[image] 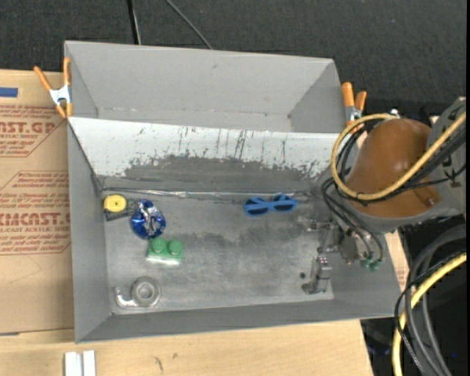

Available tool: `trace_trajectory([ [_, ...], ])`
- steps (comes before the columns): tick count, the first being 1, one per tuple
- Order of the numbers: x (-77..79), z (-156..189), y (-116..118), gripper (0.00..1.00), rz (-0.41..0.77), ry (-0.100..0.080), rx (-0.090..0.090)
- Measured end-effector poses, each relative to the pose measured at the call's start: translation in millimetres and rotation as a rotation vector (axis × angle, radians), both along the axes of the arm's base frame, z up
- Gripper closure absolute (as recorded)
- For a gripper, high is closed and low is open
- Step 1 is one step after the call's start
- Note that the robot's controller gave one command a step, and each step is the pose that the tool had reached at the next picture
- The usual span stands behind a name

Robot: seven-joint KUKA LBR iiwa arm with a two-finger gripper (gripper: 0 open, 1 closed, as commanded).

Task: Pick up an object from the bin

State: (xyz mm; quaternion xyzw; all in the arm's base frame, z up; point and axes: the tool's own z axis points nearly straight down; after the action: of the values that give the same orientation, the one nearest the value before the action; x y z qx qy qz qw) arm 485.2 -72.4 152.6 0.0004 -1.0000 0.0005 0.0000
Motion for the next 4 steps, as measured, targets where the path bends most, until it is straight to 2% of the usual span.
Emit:
trace_trajectory([
  [1, 4.4, -74.5, -68.2, 0.0, 0.113, 0.003, 0.0],
  [2, 32.6, -80.2, 44.6, 0.0, 0.192, -0.002, 0.006],
  [3, 31.7, -80.2, 39.0, 1.0, 0.185, -0.001, 0.002],
  [4, 15.4, -30.9, 39.4, 1.0, 0.167, -0.004, 0.001],
])
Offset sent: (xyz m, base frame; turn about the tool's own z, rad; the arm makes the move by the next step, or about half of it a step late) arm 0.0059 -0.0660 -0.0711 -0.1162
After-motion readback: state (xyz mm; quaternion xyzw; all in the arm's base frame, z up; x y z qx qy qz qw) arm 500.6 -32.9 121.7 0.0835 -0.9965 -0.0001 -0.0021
